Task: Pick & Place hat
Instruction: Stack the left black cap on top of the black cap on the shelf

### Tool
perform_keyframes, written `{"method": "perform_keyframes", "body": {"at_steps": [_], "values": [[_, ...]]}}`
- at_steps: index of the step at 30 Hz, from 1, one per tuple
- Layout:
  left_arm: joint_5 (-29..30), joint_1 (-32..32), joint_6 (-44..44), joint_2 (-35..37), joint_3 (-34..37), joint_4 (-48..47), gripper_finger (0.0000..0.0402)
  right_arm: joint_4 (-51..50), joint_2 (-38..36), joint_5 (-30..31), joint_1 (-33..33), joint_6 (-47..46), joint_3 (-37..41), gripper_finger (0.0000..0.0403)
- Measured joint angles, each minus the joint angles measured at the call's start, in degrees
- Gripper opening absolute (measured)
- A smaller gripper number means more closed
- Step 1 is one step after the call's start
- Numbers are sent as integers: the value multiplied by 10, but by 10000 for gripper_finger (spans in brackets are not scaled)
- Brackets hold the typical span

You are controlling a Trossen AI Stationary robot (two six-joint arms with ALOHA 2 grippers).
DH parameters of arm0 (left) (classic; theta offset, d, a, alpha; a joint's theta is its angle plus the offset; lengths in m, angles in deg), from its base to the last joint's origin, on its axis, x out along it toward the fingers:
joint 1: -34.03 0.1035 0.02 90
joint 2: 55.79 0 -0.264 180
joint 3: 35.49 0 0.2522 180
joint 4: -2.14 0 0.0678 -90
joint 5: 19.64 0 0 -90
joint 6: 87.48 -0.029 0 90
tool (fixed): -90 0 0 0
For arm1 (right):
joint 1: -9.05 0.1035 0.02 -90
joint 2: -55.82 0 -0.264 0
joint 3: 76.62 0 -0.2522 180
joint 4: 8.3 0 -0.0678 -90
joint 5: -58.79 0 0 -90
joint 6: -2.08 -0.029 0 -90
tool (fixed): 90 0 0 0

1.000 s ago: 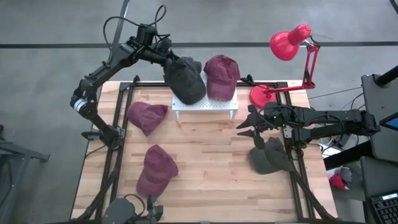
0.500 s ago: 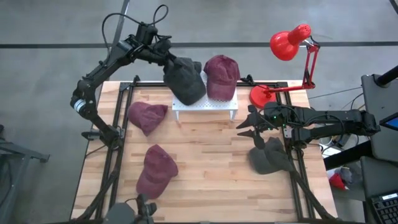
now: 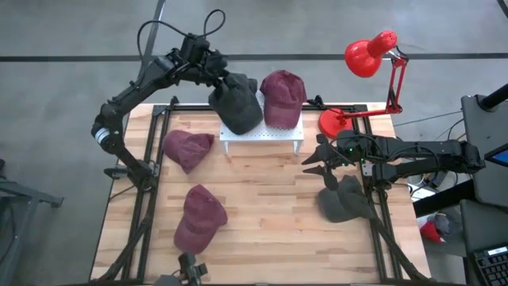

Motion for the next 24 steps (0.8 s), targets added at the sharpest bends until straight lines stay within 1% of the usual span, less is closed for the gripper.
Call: {"method": "perform_keyframes", "body": {"at_steps": [9,15,17,20,24], "values": [[3,-36,-72,0,-1,18,229,0,0,0,0,2,0,139],[3,-52,-131,0,0,29,223,0,0,0,0,1,0,136],[16,-55,-143,0,1,36,223,0,0,0,0,1,0,132],[57,-56,-179,0,1,40,222,0,0,0,0,0,0,126],[64,-57,-223,0,2,41,224,0,0,0,0,0,0,121]]}}
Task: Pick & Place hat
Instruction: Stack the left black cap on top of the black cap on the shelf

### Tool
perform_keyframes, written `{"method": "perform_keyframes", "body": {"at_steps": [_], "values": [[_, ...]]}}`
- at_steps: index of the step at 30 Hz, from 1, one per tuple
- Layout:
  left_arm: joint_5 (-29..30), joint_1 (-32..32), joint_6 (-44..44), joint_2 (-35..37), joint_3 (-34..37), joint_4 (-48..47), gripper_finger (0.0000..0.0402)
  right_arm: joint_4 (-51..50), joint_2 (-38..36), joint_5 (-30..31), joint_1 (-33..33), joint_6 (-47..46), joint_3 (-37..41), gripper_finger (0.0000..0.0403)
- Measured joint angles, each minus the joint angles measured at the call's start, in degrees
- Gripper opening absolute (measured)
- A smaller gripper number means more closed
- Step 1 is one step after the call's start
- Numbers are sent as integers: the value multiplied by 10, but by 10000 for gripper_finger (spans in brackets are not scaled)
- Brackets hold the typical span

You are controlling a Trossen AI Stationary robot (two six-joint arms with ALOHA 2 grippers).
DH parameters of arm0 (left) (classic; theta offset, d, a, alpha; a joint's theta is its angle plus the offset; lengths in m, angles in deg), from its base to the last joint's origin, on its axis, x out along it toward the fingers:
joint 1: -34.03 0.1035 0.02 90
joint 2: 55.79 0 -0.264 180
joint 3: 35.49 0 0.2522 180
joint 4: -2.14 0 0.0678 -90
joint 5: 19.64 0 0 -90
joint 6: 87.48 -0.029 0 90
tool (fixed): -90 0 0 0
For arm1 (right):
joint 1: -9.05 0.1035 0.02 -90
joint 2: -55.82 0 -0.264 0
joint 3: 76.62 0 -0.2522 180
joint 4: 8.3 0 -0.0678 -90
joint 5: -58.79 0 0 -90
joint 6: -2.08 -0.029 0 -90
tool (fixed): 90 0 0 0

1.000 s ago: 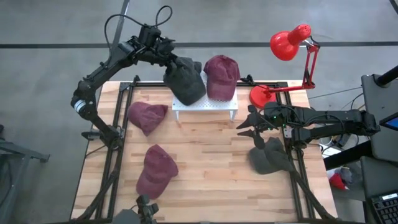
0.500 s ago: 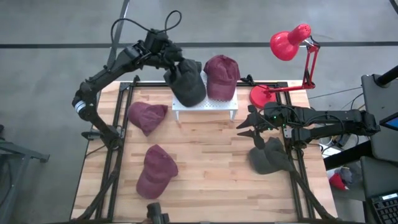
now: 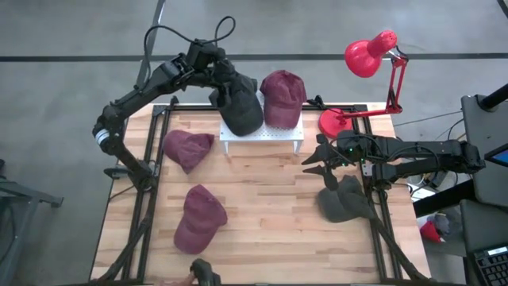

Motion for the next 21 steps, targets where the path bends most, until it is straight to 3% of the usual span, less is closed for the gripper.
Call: {"method": "perform_keyframes", "body": {"at_steps": [16,21], "values": [[0,-38,-91,-16,3,12,225,1,0,1,0,2,0,133],[54,-46,-89,-17,3,24,225,1,-1,1,0,4,0,137]]}}
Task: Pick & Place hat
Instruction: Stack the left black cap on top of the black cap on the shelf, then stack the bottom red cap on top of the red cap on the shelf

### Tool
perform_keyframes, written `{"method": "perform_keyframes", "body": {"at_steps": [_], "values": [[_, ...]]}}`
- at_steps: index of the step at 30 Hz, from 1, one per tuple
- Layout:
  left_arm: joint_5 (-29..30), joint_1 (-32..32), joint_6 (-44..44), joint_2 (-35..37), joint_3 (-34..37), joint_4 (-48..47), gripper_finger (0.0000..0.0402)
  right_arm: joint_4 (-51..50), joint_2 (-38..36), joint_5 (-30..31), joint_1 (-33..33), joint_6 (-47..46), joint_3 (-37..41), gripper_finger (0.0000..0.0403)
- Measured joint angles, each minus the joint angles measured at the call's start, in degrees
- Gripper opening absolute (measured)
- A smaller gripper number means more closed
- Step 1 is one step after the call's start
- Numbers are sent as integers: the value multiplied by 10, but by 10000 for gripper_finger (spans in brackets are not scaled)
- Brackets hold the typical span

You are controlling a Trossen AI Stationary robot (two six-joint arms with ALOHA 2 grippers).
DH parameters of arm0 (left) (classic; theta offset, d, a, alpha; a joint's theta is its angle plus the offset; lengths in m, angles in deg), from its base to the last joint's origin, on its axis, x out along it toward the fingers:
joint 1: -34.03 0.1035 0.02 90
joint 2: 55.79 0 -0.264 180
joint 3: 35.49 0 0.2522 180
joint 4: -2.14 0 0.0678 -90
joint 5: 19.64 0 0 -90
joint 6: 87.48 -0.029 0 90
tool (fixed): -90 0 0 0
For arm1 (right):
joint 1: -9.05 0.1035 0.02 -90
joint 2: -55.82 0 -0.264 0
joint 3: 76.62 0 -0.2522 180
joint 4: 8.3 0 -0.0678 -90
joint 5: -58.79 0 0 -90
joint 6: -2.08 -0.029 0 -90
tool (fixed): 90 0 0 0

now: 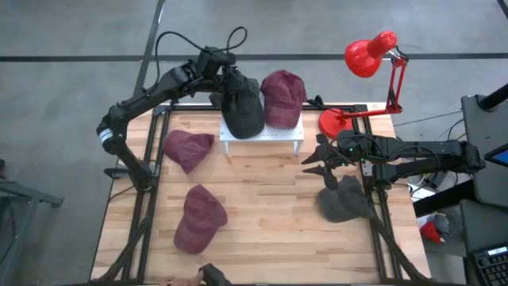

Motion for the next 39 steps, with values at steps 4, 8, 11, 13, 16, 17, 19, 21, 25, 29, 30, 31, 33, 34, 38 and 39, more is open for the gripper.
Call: {"method": "perform_keyframes", "body": {"at_steps": [4,8,11,13,16,17,19,21,25,29,30,31,33,34,38,39], "values": [[48,-4,5,0,0,-3,225,0,0,0,0,0,0,132],[80,-7,33,0,0,-9,225,0,0,0,0,0,0,125],[121,-7,54,0,0,-13,225,-1,0,0,0,0,0,121],[152,-7,78,0,0,-13,225,-1,0,0,0,0,0,121],[172,-8,126,5,-6,-16,225,-1,0,0,0,-1,0,124],[172,-10,146,10,-10,-19,225,-1,0,0,0,-3,0,125],[171,-13,186,24,-20,-29,225,-1,-2,0,0,-8,0,129],[172,-19,217,42,-29,-46,225,-1,-4,15,1,-8,-1,132],[170,-40,272,81,-30,-78,224,-2,-8,73,3,-8,-11,138],[162,-81,332,118,-22,-110,224,-4,-10,88,3,-7,-31,145],[162,-92,348,125,-19,-124,224,-8,-10,89,4,-8,-38,148],[162,-105,363,131,-19,-140,224,-17,-10,91,8,-10,-46,150],[162,-131,396,141,-19,-173,224,-41,-9,107,18,-16,-63,155],[161,-144,410,147,-19,-192,224,-47,-9,118,26,-22,-68,158],[146,-198,454,175,-8,-238,224,-53,-12,177,71,-41,-82,168],[146,-212,469,185,-1,-238,224,-54,-12,195,84,-47,-85,170]]}}
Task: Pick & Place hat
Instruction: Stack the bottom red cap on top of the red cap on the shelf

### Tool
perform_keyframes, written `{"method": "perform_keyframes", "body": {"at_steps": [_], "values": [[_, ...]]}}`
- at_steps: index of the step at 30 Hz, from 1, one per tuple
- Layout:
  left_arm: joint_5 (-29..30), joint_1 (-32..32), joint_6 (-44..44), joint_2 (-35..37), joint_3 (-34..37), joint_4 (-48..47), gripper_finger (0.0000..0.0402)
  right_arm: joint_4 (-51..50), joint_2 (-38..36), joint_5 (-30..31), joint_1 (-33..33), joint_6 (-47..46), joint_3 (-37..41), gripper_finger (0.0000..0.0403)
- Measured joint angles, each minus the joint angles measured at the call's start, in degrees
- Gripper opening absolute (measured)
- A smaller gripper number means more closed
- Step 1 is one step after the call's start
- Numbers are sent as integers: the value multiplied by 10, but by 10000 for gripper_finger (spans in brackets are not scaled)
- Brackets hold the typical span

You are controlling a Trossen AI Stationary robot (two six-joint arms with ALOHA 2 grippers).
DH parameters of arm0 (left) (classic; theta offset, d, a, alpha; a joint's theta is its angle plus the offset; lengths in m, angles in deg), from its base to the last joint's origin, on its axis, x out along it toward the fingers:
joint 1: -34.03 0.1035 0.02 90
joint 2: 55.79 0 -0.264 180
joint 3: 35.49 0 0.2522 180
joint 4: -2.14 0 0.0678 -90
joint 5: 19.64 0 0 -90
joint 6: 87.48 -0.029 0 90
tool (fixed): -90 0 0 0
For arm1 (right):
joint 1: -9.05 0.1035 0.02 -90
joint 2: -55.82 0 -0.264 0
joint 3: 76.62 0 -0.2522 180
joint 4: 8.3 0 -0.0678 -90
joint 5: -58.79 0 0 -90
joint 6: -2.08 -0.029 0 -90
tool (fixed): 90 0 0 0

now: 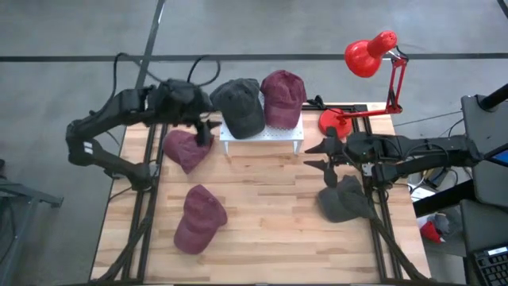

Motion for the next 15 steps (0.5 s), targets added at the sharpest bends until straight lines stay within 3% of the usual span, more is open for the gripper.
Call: {"method": "perform_keyframes", "body": {"at_steps": [7,15], "values": [[9,-101,115,65,81,7,224,-8,8,124,93,-87,-4,187],[12,-206,237,121,210,7,224,35,70,166,177,-170,-2,196]]}}
